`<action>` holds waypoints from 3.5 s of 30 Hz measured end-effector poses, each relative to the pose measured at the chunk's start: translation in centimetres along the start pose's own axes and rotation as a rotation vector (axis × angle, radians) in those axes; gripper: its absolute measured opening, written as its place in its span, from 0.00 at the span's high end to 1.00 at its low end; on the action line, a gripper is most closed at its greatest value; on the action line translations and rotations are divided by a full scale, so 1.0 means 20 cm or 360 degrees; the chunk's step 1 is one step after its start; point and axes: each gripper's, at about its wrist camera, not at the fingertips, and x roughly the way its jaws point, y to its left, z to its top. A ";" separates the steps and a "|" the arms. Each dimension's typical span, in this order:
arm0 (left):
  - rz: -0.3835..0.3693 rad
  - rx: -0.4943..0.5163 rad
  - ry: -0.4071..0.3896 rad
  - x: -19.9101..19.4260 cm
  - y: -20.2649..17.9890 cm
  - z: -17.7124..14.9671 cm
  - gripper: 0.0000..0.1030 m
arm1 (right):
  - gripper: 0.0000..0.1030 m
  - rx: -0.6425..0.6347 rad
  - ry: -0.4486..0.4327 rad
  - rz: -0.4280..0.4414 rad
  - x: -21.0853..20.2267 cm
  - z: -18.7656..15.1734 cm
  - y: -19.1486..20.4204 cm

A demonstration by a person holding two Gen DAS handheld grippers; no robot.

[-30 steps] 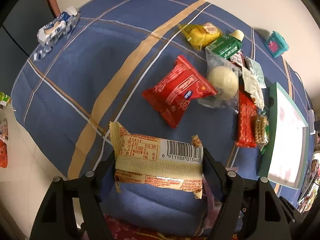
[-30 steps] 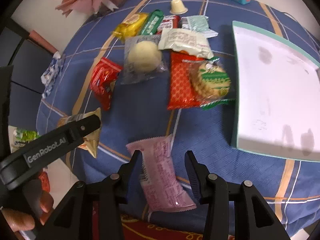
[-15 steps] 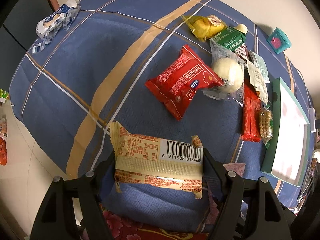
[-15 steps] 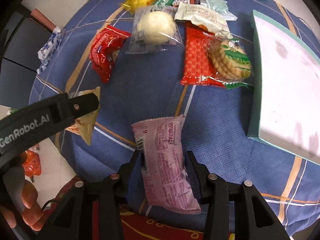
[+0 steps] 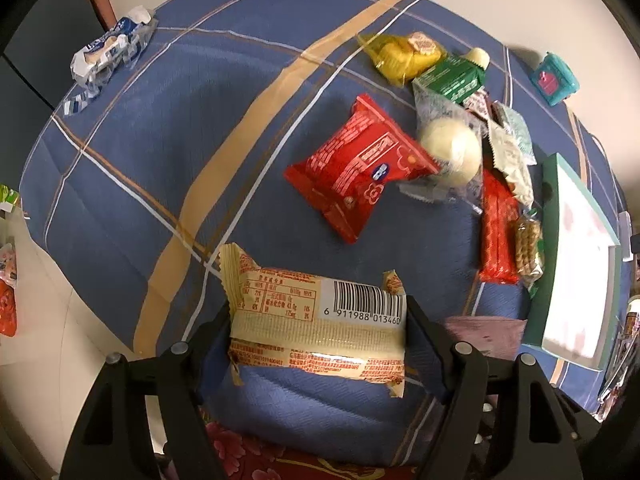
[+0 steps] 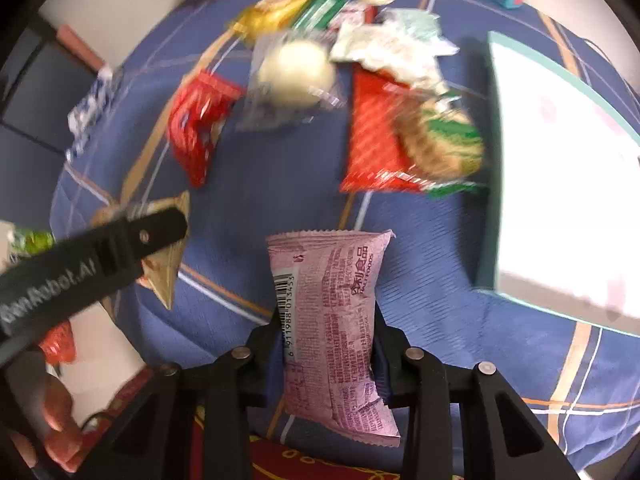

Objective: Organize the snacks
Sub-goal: 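Carry both packs over the white tray and release them inside, then move both tools back to the pile, left toward the red Rusks pack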

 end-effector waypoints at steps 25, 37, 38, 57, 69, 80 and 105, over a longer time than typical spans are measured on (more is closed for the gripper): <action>-0.0333 0.0641 -0.0223 -0.10 -1.15 0.20 0.24 | 0.63 0.1019 -0.0486 -0.0217 -0.46 0.25 -1.23; -0.0421 0.0806 -0.0207 0.09 -1.51 0.25 0.22 | 0.62 0.1111 -0.0542 -0.0239 -0.54 0.26 -1.48; -0.0433 0.0814 -0.0209 0.10 -1.52 0.24 0.19 | 0.61 0.1114 -0.0552 -0.0241 -0.55 0.27 -1.49; -0.0225 0.0661 -0.0230 -0.04 -1.23 0.34 0.12 | 0.13 0.0995 -0.0495 -0.0387 -0.62 0.28 -1.34; -0.0027 0.0498 -0.0354 -0.13 -0.80 0.39 0.01 | 0.00 0.0885 -0.0535 -0.0420 -0.71 0.25 -1.16; 0.0013 0.0234 -0.0508 -0.28 -0.39 0.47 0.01 | 0.00 0.0667 -0.0617 -0.0274 -0.76 0.35 -0.81; 0.0010 0.0008 -0.0155 0.02 -0.02 0.52 0.01 | 0.14 0.0337 -0.0236 -0.0038 -0.24 0.49 -0.28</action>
